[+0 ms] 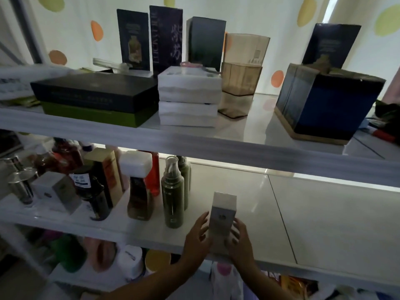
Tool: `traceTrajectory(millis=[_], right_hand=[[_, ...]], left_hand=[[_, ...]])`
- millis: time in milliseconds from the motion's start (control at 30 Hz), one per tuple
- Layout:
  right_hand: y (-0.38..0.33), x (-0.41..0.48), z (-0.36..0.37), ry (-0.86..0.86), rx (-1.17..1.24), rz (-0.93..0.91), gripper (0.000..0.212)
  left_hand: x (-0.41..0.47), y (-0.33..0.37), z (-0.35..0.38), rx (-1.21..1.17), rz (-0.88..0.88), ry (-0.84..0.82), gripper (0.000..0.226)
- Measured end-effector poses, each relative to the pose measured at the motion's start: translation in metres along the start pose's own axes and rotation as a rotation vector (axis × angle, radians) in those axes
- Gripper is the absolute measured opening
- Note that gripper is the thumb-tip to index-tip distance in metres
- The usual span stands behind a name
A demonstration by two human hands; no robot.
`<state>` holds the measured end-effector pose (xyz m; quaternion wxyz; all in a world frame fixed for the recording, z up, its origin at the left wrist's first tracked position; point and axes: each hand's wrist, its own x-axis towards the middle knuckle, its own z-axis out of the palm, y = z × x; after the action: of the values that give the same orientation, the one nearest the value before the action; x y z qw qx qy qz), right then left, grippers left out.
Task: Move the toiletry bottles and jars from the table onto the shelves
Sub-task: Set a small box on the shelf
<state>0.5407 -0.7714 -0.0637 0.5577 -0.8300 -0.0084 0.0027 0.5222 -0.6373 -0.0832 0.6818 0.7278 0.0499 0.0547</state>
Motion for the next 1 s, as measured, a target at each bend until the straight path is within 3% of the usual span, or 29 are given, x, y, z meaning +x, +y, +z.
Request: traceTrajectory(millis=[267,567,833,1000], right_hand=[[-0.003,0.021,0.005,-0.144,-0.094,-0.039,0.061],[-0.025,0.07,0.01,-0.226,-0.038,0.016,0.065],[-0.027,0.071,0.008,-0.244,-0.156,0.059,0.074],[-0.026,0.054,-0.006,-0.254,-0.392,-0.032,0.059]], left_hand=[[0.022,0.01,0.012,0.114,0.021,0.025,0.045],[0.069,0.025,0.017,0.122,-0.017,0.028,0.062],[0.072,0.033,0.009,0.144,-0.031,-0.056,0.068],[0.065,0.023,0.0,0.548,0.045,-0.087,0.052]])
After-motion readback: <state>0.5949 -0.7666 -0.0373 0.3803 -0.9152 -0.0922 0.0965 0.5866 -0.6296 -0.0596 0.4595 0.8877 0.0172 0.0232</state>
